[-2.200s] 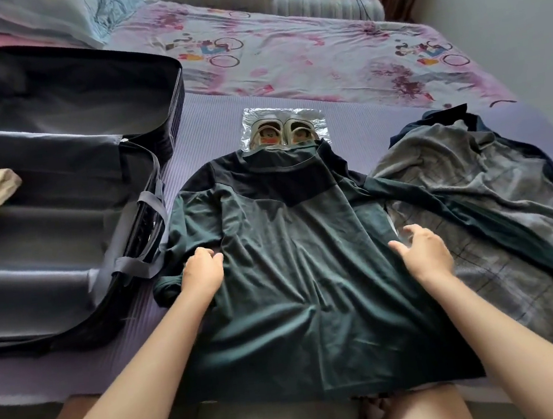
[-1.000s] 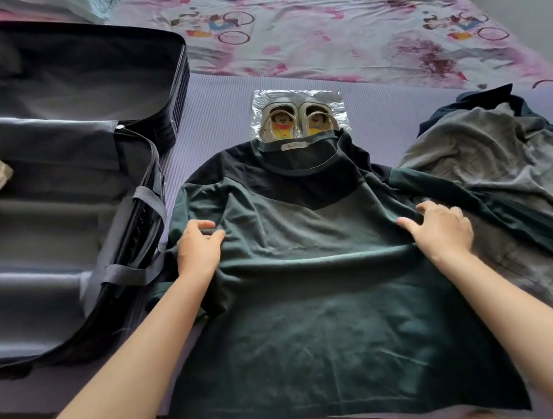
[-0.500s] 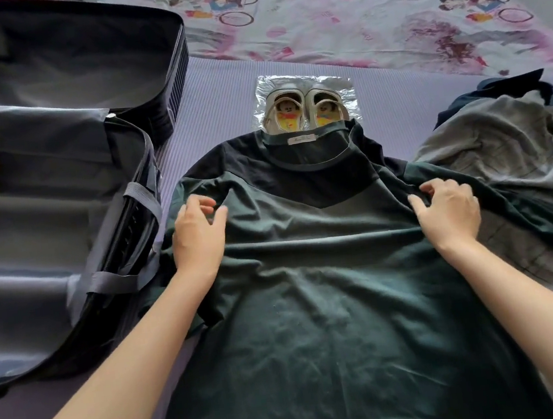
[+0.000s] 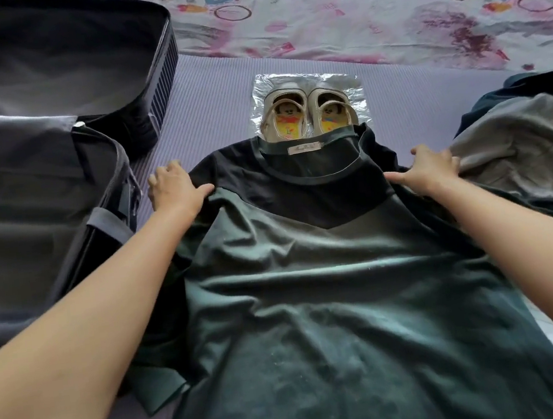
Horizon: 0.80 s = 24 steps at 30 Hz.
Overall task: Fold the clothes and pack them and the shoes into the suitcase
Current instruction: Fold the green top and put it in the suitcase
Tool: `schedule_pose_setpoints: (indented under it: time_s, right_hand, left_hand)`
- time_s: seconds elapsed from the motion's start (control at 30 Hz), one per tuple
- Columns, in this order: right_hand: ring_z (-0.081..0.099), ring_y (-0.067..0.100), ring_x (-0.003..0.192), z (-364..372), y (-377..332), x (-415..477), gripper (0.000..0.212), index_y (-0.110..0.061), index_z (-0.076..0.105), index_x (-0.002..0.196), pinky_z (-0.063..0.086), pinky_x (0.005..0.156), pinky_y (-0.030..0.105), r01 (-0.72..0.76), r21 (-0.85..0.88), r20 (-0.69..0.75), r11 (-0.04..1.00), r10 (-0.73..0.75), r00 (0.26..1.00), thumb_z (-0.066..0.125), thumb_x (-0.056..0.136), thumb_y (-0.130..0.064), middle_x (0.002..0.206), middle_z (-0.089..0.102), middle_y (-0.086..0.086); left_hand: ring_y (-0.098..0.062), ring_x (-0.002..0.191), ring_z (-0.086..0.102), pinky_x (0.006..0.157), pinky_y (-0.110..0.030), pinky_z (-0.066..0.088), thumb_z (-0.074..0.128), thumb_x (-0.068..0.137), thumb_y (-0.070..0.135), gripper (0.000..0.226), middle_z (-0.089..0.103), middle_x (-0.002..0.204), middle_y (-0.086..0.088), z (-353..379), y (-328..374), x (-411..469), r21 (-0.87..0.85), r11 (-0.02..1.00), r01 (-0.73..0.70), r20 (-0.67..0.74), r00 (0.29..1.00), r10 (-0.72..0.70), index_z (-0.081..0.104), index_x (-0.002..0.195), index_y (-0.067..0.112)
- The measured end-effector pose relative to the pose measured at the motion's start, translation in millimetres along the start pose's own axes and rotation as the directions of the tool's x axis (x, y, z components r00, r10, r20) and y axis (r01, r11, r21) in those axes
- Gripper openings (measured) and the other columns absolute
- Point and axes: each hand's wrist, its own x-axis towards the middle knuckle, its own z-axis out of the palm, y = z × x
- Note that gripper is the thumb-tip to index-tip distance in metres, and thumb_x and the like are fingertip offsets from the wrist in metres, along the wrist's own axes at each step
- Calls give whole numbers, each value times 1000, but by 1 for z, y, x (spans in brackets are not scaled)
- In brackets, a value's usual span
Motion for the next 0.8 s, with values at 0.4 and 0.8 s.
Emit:
schedule_pose_setpoints:
  time_s: [0.4, 0.8]
  right_hand:
    - [45, 45, 118, -40, 31, 24, 37, -3, 53, 119, 32, 98, 39, 0, 302, -362, 953, 115, 925, 57, 92, -28, 122, 56, 28]
    - [29, 35, 133, 14, -30, -33, 61, -6, 38, 139, 11, 111, 39, 305, 118, -430, 945, -228, 874, 57, 85, -29, 145, 34, 17]
  left_hand:
    - [-24, 105, 55, 88, -32, 42, 60, 90, 26, 30, 58, 111, -11, -11, 9, 37, -492, 868, -66, -124, 992, 6, 54, 111, 7]
    - [-22, 108, 55, 96, -32, 42, 76, 72, 46, 65, 59, 117, -6, -18, 7, 32, -245, 969, -44, 138, 987, 79, 54, 120, 8]
